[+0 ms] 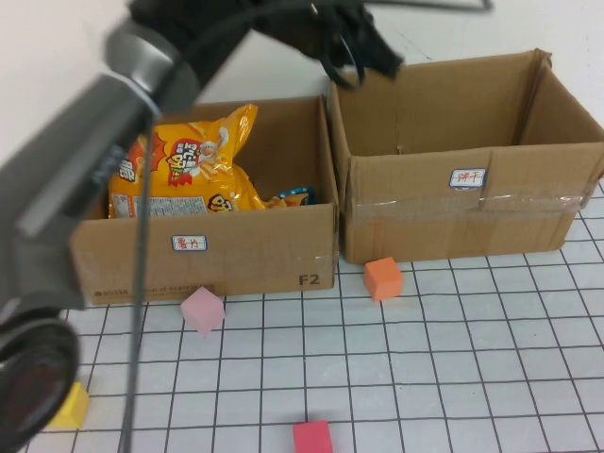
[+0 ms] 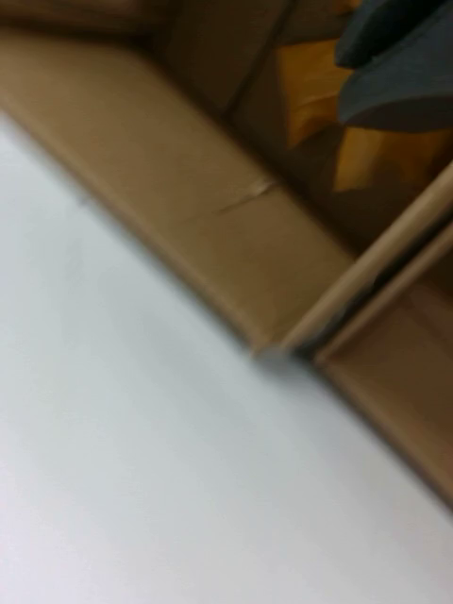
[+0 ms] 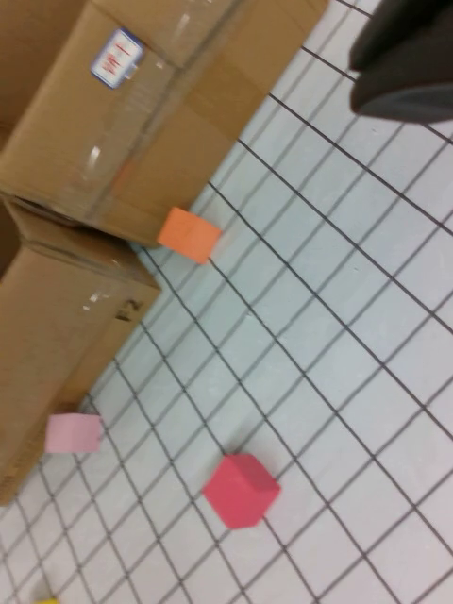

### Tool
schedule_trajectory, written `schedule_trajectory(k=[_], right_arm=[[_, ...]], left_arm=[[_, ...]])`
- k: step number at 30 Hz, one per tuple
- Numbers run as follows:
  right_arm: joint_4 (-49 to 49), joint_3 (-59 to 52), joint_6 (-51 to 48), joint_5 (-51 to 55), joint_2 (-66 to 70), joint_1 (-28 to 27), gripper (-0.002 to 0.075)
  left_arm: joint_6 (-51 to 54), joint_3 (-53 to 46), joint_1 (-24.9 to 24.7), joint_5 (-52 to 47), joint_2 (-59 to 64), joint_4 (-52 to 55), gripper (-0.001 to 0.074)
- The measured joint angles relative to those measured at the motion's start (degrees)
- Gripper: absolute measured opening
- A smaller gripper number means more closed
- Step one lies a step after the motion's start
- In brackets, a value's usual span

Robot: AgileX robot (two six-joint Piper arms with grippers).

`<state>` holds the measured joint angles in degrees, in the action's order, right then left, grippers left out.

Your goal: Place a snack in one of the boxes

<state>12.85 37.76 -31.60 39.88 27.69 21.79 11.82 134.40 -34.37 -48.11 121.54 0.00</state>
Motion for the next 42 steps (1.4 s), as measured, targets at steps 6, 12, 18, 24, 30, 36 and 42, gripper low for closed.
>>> schedule_trajectory(k=[6,12,18,24,30,36,42], right_arm=[[0.0,-1.86,0.0,0.96,0.0,0.0,0.0002],[-0.89,-5.94,0.0,3.38,0.0,0.0,0.0002],[-1.59,-12.79,0.1,0.78,0.0,0.0,0.0002],[-2.77,-13.67,0.67,-0.42,-2.57,0.0,0.0002],[-4.54,-13.67,3.39,0.55,-5.88,0.0,0.0002],[-4.63,-13.67,3.77,2.66,-6.17,0.0,0.0001],[-4.63,-13.67,3.9,2.83,-6.17,0.0,0.0001]], left_arm=[[-1.47,0.64,0.23,-1.24,-5.26,1.24,0.0002],[-4.31,-0.02,-0.8,-13.12,-9.69,12.07,0.0],[-7.85,-6.64,-1.47,-16.69,-20.3,18.97,0.0],[-11.05,-24.59,-1.55,-14.53,-36.04,20.2,0.0],[-16.28,-51.13,-1.55,-4.86,-54.79,20.27,-0.0001],[-21.26,-74.37,-1.55,4.11,-72.96,20.97,-0.0001],[-28.38,-88.43,-1.55,5.33,-84.13,17.64,-0.0001]])
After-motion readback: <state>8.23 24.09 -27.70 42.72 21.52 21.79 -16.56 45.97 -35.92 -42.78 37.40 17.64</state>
